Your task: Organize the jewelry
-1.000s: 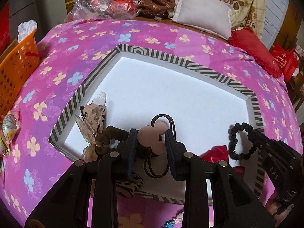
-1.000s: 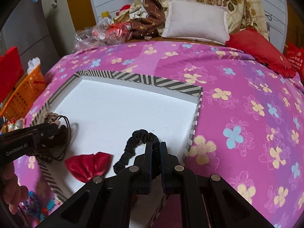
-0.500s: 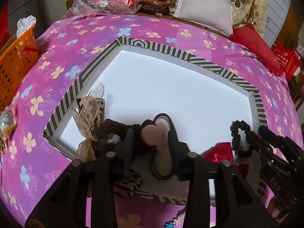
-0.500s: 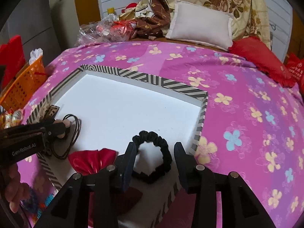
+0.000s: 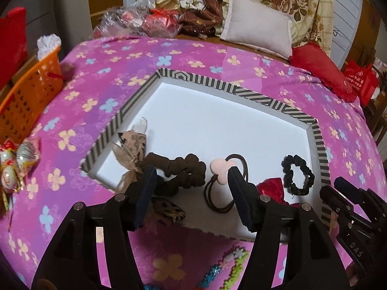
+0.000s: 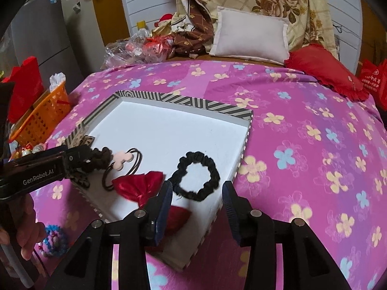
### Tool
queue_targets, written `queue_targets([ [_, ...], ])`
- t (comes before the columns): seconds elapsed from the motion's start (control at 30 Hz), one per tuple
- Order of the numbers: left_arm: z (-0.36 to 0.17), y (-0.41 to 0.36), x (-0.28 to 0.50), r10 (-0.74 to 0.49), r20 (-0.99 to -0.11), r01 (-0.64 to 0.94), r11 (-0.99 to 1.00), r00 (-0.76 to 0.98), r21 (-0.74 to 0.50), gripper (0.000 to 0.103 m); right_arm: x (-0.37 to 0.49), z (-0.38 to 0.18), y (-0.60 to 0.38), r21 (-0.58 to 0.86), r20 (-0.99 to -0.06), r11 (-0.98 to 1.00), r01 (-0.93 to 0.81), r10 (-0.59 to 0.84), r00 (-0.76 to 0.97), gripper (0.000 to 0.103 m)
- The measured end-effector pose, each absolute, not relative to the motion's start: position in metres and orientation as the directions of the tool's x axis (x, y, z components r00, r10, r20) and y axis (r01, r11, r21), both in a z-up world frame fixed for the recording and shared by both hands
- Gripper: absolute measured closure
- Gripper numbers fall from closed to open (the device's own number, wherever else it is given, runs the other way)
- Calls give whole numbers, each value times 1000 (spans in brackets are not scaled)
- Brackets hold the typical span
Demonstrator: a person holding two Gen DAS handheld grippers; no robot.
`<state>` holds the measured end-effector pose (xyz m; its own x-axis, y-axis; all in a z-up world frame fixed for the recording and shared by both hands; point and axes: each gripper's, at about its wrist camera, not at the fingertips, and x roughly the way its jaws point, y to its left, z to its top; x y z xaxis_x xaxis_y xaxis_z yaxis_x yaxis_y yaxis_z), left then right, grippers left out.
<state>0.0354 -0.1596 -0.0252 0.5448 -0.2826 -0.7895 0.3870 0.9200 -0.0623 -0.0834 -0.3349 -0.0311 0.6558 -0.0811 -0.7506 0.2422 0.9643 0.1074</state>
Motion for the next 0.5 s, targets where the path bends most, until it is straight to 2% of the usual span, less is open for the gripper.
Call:
queue_targets([
  [0.13,-14,-155,21,-270,-768,389,921,581,-29,42,-95,-27,-328,108,-751,965,239,-78,656,59],
  [0.2,-8,-151,14,-269,-758,391,920,594,-21,42,-103,-25,-324,111,-748,965,238,-76,659,53],
  [0.27,-3,-148,6,-267,-751,391,920,604,-13,42,-111,-21,-319,112,-738,964,240,-81,670,42],
  [0.5,8,-122,-28,-264,-738,372,928,621,-18,42,-139,-7,-297,146,-710,964,223,-55,702,41],
])
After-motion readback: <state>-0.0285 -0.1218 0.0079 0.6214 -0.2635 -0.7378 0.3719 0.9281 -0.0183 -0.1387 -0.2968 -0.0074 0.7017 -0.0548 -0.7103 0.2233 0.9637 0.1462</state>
